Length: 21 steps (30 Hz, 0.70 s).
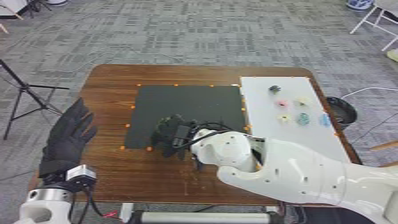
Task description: Arrange flowers
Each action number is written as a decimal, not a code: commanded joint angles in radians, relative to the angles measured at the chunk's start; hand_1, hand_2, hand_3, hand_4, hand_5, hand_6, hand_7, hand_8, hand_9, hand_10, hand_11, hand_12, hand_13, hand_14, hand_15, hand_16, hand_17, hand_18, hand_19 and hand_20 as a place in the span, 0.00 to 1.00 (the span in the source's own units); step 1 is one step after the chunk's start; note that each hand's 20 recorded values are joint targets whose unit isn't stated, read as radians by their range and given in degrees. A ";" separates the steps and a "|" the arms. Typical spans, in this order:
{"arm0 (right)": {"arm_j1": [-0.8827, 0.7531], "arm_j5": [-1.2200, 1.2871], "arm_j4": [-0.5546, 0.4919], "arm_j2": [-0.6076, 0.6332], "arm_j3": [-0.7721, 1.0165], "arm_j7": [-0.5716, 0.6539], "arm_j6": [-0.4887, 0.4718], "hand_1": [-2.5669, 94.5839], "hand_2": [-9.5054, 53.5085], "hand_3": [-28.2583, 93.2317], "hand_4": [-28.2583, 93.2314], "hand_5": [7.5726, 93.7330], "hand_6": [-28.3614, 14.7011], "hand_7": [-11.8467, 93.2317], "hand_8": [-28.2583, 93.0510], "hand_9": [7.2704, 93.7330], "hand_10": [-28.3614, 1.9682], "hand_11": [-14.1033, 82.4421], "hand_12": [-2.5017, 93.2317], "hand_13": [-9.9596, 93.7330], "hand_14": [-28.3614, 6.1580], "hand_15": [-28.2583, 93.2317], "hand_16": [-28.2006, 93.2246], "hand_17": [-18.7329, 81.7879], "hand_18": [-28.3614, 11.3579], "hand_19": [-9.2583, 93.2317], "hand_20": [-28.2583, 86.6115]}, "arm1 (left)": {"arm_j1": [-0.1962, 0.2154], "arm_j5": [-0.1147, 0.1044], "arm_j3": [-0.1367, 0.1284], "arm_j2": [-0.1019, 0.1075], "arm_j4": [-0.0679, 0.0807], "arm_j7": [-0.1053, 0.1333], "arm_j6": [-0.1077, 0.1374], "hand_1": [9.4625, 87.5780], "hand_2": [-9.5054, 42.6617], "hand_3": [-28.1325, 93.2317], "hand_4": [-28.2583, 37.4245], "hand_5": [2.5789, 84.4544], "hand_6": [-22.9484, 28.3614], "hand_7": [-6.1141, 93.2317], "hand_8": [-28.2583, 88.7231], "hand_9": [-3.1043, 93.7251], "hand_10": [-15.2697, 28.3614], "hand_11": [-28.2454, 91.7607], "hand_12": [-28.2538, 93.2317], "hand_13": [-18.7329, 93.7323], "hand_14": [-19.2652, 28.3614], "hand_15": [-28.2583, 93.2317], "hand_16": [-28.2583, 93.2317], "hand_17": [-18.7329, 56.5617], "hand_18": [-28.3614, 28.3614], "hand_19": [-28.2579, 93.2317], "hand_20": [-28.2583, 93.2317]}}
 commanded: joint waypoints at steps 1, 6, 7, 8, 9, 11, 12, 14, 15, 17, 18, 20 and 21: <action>-0.007 -0.012 0.032 0.006 0.024 0.063 0.003 0.34 0.15 1.00 0.10 0.46 0.73 0.28 0.14 0.52 0.48 0.77 0.86 0.64 0.38 1.00 0.64 0.39 0.18 0.79 0.68 | -0.245 0.028 0.120 0.109 0.052 -0.034 -0.096 0.20 0.04 0.79 0.01 0.26 0.47 0.22 0.18 0.20 0.55 0.34 0.42 0.27 0.64 0.35 0.32 0.07 0.82 0.48 0.34; -0.024 -0.057 0.028 0.008 0.057 0.089 -0.009 0.34 0.15 1.00 0.10 0.46 0.72 0.28 0.14 0.52 0.48 0.77 0.85 0.64 0.38 1.00 0.64 0.39 0.18 0.79 0.68 | -0.392 0.021 0.208 0.146 0.065 -0.032 -0.127 0.20 0.04 0.79 0.01 0.26 0.47 0.22 0.18 0.20 0.55 0.34 0.42 0.27 0.64 0.35 0.32 0.07 0.82 0.48 0.34; -0.025 -0.044 0.031 0.007 0.063 0.084 -0.003 0.34 0.15 1.00 0.10 0.46 0.72 0.28 0.14 0.52 0.48 0.78 0.86 0.64 0.38 1.00 0.64 0.39 0.18 0.79 0.68 | -0.415 0.028 0.223 0.153 0.068 -0.031 -0.131 0.20 0.04 0.79 0.01 0.26 0.47 0.22 0.18 0.20 0.55 0.34 0.42 0.27 0.64 0.35 0.32 0.07 0.82 0.48 0.34; -0.026 -0.032 0.035 0.005 0.070 0.083 0.001 0.34 0.15 1.00 0.10 0.46 0.72 0.28 0.14 0.52 0.48 0.77 0.86 0.64 0.38 1.00 0.64 0.39 0.18 0.79 0.68 | -0.432 0.032 0.232 0.158 0.069 -0.031 -0.136 0.20 0.05 0.79 0.01 0.26 0.47 0.22 0.18 0.20 0.55 0.34 0.42 0.27 0.64 0.35 0.32 0.07 0.82 0.48 0.34; -0.026 -0.033 0.039 0.003 0.073 0.076 0.005 0.34 0.14 1.00 0.10 0.46 0.72 0.28 0.14 0.52 0.48 0.77 0.86 0.64 0.38 1.00 0.65 0.39 0.18 0.79 0.68 | -0.452 0.030 0.245 0.163 0.070 -0.026 -0.136 0.20 0.05 0.79 0.01 0.26 0.47 0.22 0.18 0.20 0.55 0.34 0.42 0.27 0.64 0.35 0.32 0.07 0.82 0.49 0.34; -0.023 -0.026 0.044 0.002 0.068 0.078 0.015 0.34 0.14 1.00 0.10 0.47 0.73 0.28 0.14 0.52 0.48 0.77 0.85 0.64 0.38 1.00 0.65 0.39 0.18 0.79 0.68 | -0.501 0.032 0.276 0.169 0.081 -0.028 -0.149 0.20 0.05 0.79 0.01 0.26 0.47 0.22 0.18 0.20 0.55 0.34 0.42 0.27 0.64 0.35 0.32 0.06 0.82 0.49 0.34; -0.027 -0.027 0.043 -0.001 0.072 0.074 0.003 0.34 0.14 1.00 0.10 0.47 0.73 0.28 0.14 0.52 0.48 0.77 0.85 0.64 0.38 1.00 0.65 0.39 0.18 0.79 0.68 | -0.511 0.034 0.281 0.172 0.081 -0.028 -0.150 0.20 0.05 0.79 0.01 0.26 0.47 0.22 0.18 0.20 0.55 0.34 0.42 0.27 0.64 0.35 0.32 0.06 0.82 0.49 0.34; -0.026 -0.028 0.045 -0.008 0.065 0.071 0.005 0.35 0.14 1.00 0.10 0.47 0.73 0.28 0.14 0.52 0.48 0.77 0.85 0.64 0.38 1.00 0.65 0.38 0.18 0.79 0.68 | -0.523 0.035 0.285 0.176 0.081 -0.026 -0.149 0.20 0.05 0.79 0.01 0.26 0.47 0.22 0.18 0.20 0.55 0.34 0.42 0.27 0.64 0.34 0.32 0.06 0.82 0.49 0.34; -0.029 -0.031 0.046 -0.011 0.066 0.068 0.002 0.35 0.14 1.00 0.10 0.47 0.73 0.28 0.14 0.52 0.48 0.77 0.85 0.63 0.38 1.00 0.65 0.38 0.18 0.78 0.68 | -0.529 0.036 0.287 0.176 0.082 -0.026 -0.149 0.20 0.05 0.79 0.01 0.26 0.47 0.22 0.18 0.20 0.55 0.34 0.42 0.27 0.64 0.34 0.32 0.06 0.82 0.49 0.34; -0.033 -0.029 0.053 -0.018 0.064 0.063 0.001 0.35 0.14 1.00 0.10 0.47 0.73 0.28 0.14 0.52 0.48 0.77 0.85 0.63 0.38 1.00 0.64 0.38 0.18 0.78 0.68 | -0.546 0.033 0.298 0.173 0.088 -0.025 -0.149 0.20 0.05 0.79 0.01 0.26 0.47 0.21 0.18 0.20 0.55 0.34 0.42 0.27 0.64 0.34 0.32 0.06 0.82 0.49 0.34; -0.036 -0.032 0.059 -0.022 0.065 0.065 0.001 0.35 0.14 1.00 0.10 0.47 0.73 0.28 0.14 0.52 0.48 0.77 0.85 0.63 0.38 1.00 0.64 0.38 0.18 0.78 0.68 | -0.556 0.031 0.306 0.171 0.090 -0.023 -0.148 0.20 0.05 0.79 0.02 0.26 0.47 0.21 0.18 0.20 0.55 0.34 0.42 0.27 0.64 0.34 0.32 0.06 0.82 0.49 0.34; -0.035 -0.027 0.076 -0.030 0.058 0.069 0.006 0.35 0.14 1.00 0.10 0.47 0.73 0.28 0.14 0.52 0.48 0.77 0.85 0.63 0.38 1.00 0.64 0.38 0.18 0.78 0.68 | -0.580 0.031 0.324 0.168 0.097 -0.021 -0.152 0.20 0.05 0.78 0.01 0.26 0.47 0.21 0.18 0.20 0.55 0.34 0.42 0.27 0.64 0.34 0.32 0.06 0.82 0.49 0.34; -0.035 -0.027 0.085 -0.034 0.056 0.070 0.005 0.35 0.14 1.00 0.10 0.47 0.73 0.28 0.14 0.52 0.48 0.77 0.85 0.63 0.38 1.00 0.64 0.38 0.18 0.78 0.68 | -0.595 0.032 0.337 0.166 0.101 -0.017 -0.154 0.20 0.05 0.78 0.02 0.26 0.47 0.21 0.18 0.20 0.55 0.34 0.42 0.27 0.64 0.34 0.32 0.06 0.82 0.49 0.34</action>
